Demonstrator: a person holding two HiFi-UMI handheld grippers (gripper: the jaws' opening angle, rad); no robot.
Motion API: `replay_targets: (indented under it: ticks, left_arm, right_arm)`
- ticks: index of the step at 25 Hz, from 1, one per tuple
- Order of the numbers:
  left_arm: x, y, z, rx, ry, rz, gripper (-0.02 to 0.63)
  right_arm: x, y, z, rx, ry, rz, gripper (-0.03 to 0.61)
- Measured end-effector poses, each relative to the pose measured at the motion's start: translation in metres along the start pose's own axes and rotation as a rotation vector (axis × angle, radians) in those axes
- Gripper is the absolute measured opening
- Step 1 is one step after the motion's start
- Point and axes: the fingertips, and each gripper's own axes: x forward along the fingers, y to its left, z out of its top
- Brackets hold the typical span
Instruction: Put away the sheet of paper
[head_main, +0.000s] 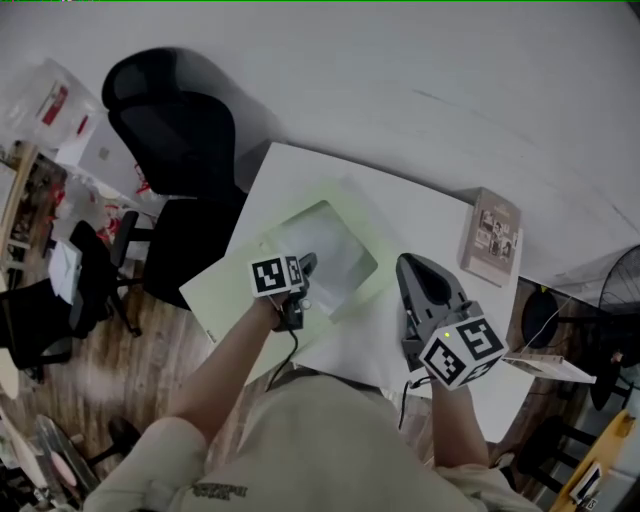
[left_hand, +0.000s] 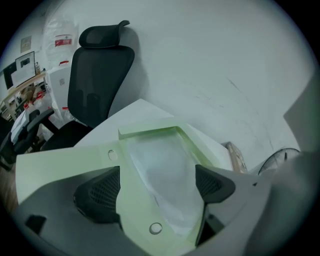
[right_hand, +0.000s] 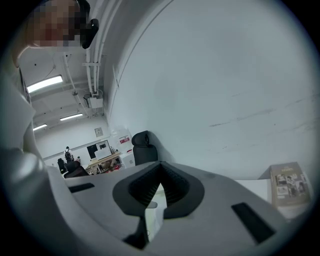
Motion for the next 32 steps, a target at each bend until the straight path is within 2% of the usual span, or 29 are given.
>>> replay_targets:
  ticks: [4,7,12,17,20,23,25,27,30,32]
  left_arm:
    - [-0.028,-0.003,0.003,0.126,-0.034,-0.017,0.454]
    - [-0.055,-0.003,0.013,0.238,-0.095,-0.008,0.453]
    - [-0.109,-0.021,0.037,0.455,-0.246,-0.028,0.451]
    - [-0.172,-0.046,0.067,0.596,-0.440,-0.013,0.433]
    - [-0.211,-0.060,0.085,0.618,-0.576,-0.021,0.309]
    - [-0.246,-0.071,0.098,0.595,-0.680,-0.046,0.276]
    - [-0.267,-0.074,0.106,0.586,-0.739,-0.048,0.229]
    - [-0.284,-0.078,0.112,0.599,-0.776,-0.052,0.193]
    - [-0.299,-0.083,0.116,0.626,-0.785,-0.083,0.190]
    - [-0.311,-0.085,0.118,0.626,-0.805,-0.102,0.155]
  right_arm:
    - [-0.002,0.009,0.009,-0.020,-0.015,0.014,0.023]
    - [-0.003,0.017,0.017,-0.054,-0.029,0.015,0.023]
    - [-0.017,0.028,0.044,-0.239,-0.098,-0.060,0.023]
    - [-0.027,0.039,0.064,-0.269,-0.143,-0.052,0.023]
    - [-0.033,0.047,0.075,-0.274,-0.181,-0.050,0.023]
    - [-0.041,0.056,0.089,-0.250,-0.240,-0.037,0.023]
    - [-0.045,0.064,0.100,-0.254,-0.268,-0.023,0.023]
    - [-0.049,0.072,0.111,-0.272,-0.292,-0.012,0.023]
    - [-0.055,0.080,0.123,-0.286,-0.322,0.002,0.023]
    - [-0.058,0.086,0.129,-0.294,-0.335,0.008,0.023]
